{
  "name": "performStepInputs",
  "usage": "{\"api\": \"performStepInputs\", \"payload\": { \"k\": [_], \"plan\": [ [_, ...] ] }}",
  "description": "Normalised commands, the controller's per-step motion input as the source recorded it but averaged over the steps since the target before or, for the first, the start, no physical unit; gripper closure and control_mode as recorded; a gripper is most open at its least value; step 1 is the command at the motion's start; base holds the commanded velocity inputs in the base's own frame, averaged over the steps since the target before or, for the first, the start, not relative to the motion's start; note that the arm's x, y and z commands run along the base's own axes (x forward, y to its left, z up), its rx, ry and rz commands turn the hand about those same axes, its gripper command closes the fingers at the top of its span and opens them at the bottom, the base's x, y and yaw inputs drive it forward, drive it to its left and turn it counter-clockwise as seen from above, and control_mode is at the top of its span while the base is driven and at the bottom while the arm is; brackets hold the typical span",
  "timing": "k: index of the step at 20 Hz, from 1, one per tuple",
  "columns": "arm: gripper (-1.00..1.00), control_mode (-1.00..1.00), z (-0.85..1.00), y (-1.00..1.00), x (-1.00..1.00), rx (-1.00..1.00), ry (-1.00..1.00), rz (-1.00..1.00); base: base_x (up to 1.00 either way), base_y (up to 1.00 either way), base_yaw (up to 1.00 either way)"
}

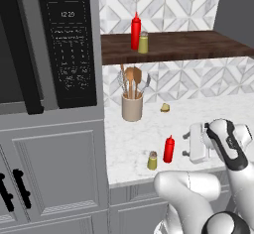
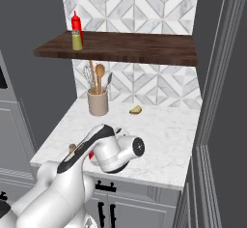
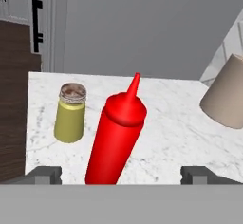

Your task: Put the shaker and condiment bottle from the counter next to their counterparts in the cabinet.

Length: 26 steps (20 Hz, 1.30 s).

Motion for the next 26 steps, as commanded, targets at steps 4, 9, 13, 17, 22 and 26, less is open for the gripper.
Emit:
{"api": "performStepInputs", "payload": {
  "k": [4, 9, 13, 17, 22, 26],
  "plan": [
    [-1.0, -1.0, -0.07, 0.06, 0.0, 0.0, 0.15, -0.01, 0.0, 0.0, 0.0],
    [-1.0, -1.0, 0.0, 0.13, 0.0, 0.0, 0.03, 0.0, 0.0, 0.0, 0.0],
    [-1.0, -1.0, -0.04, 0.16, 0.0, 0.0, 0.01, 0.0, 0.0, 0.0, 0.0],
    [-1.0, -1.0, -0.09, 0.21, 0.0, 0.0, 0.0, 0.0, 0.0, 0.0, 0.0],
    [-1.0, -1.0, -0.14, 0.19, 0.0, 0.0, 0.03, 0.0, 0.0, 0.0, 0.0],
    [-1.0, -1.0, -0.18, 0.13, 0.07, 0.0, 0.04, 0.0, 0.0, 0.0, 0.0]
  ]
}}
